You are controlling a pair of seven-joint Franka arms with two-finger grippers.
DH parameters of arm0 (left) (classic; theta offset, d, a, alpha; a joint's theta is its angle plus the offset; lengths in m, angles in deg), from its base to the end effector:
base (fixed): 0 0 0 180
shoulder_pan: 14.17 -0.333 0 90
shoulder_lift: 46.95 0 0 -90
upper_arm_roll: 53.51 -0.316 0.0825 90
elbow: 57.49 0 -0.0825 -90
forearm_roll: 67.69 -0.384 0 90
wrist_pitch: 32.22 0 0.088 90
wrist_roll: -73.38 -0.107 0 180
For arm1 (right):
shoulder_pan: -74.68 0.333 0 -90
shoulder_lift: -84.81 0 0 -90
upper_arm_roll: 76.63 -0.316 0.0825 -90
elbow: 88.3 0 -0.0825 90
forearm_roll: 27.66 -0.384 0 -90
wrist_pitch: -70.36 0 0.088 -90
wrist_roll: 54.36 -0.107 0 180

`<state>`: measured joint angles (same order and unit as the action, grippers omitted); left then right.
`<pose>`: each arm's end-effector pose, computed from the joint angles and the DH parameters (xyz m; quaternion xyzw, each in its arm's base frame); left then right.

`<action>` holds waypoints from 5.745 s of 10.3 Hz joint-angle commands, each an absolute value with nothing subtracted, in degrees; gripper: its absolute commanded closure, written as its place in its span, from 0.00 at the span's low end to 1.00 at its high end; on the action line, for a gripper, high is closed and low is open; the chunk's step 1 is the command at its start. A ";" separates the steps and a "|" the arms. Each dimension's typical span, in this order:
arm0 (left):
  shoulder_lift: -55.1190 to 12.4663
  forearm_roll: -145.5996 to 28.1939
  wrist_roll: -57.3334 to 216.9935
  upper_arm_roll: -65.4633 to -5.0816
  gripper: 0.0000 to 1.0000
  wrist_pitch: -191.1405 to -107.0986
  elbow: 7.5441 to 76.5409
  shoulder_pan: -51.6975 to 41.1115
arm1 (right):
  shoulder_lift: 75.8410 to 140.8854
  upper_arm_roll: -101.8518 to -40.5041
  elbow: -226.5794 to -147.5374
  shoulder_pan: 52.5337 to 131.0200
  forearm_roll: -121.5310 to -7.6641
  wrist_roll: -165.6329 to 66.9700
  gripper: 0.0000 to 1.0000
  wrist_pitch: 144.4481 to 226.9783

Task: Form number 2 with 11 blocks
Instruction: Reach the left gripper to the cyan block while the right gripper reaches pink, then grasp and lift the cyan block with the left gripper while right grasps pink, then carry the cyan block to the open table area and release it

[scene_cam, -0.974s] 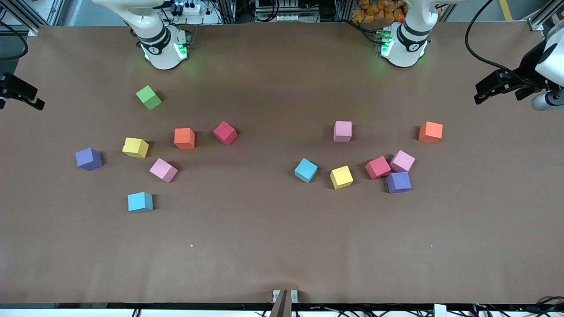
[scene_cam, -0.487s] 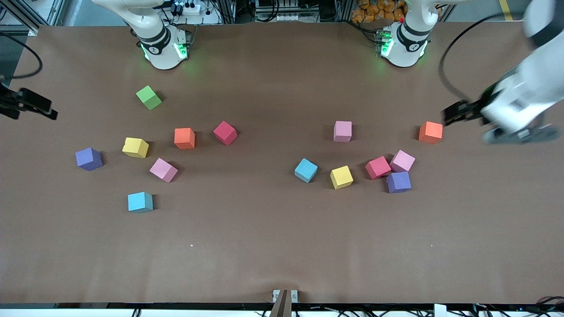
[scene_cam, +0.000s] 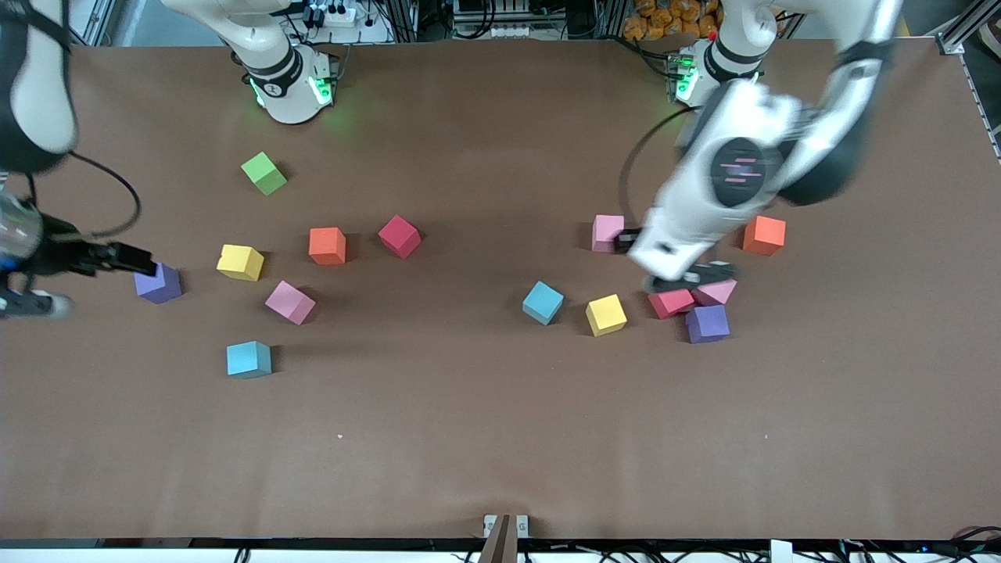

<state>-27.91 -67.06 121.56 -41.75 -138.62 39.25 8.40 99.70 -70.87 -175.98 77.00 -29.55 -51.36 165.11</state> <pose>0.5274 -0.3477 0.3962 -0.9883 -0.1249 0.0844 0.0225 0.6255 -0.0280 0.4969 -0.9977 0.0055 0.0672 0.0071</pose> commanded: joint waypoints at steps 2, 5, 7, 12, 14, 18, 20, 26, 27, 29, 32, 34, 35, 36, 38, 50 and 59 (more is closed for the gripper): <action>-16.57 -69.36 148.79 -42.43 0.00 -150.47 36.47 17.01 | 102.56 -70.56 -175.48 79.94 -30.91 -53.73 0.00 165.72; -13.11 -69.10 162.10 -42.35 0.00 -157.53 36.02 18.62 | 103.88 -70.56 -181.88 83.02 -30.92 -67.41 0.00 170.08; -11.88 -70.32 169.85 -42.52 0.00 -159.31 36.11 19.31 | 103.88 -70.56 -187.77 83.12 -30.92 -74.37 0.00 175.80; -7.49 -73.57 169.88 -42.96 0.00 -163.97 36.02 18.88 | 107.31 -70.47 -189.02 81.35 -30.92 -83.95 0.00 180.22; -7.40 -73.67 169.53 -43.05 0.00 -163.97 35.93 18.70 | 106.96 -70.56 -192.86 82.33 -31.00 -87.32 0.00 184.23; -7.40 -73.58 169.18 -43.14 0.00 -163.97 34.18 18.70 | 104.42 -70.65 -202.73 83.12 -40.92 -89.50 0.00 193.50; -7.31 -73.58 169.01 -43.23 0.00 -163.97 34.00 18.62 | 103.88 -70.65 -205.36 83.55 -40.94 -90.66 0.00 194.63; -5.11 -74.29 169.09 -45.42 0.00 -164.06 31.89 18.53 | 105.02 -70.56 -208.45 86.11 -37.97 -88.82 0.00 203.24; -4.76 -74.29 169.01 -45.42 0.00 -164.06 31.54 18.62 | 105.46 -70.56 -208.53 85.67 -35.34 -88.64 0.00 203.42; -3.45 -74.81 169.01 -45.42 0.00 -164.67 31.54 18.70 | 106.16 -70.56 -208.97 85.84 -34.96 -88.64 0.00 205.52; -3.79 -75.34 166.74 -45.42 0.91 -164.85 31.54 18.70 | 106.87 -70.56 -209.24 86.10 -34.96 -88.55 0.00 206.85; -6.85 -74.55 166.37 -43.77 1.00 -164.67 33.28 18.35 | 107.83 -70.65 -209.41 86.19 -34.96 -88.46 0.00 208.60; -9.13 -74.38 166.89 -42.19 1.00 -164.06 34.34 18.79 | 108.36 -70.65 -209.94 86.19 -34.96 -88.46 0.00 210.00; -12.37 -74.55 165.76 -39.74 1.00 -161.79 37.22 18.62 | 108.45 -70.65 -210.29 86.19 -34.96 -88.46 0.00 210.45; -17.22 -74.55 161.11 -34.64 1.00 -161.68 44.07 18.18 | 108.72 -70.65 -210.55 86.28 -34.96 -88.46 0.00 210.45; -17.60 -75.08 142.72 -17.65 1.00 -167.64 58.96 20.99 | 110.12 -70.74 -211.70 87.16 -35.05 -88.46 0.60 213.79; -14.52 -77.63 146.50 -19.32 1.00 -170.12 58.96 21.96 | 102.83 -70.74 -210.82 87.25 -35.31 -89.43 0.67 203.25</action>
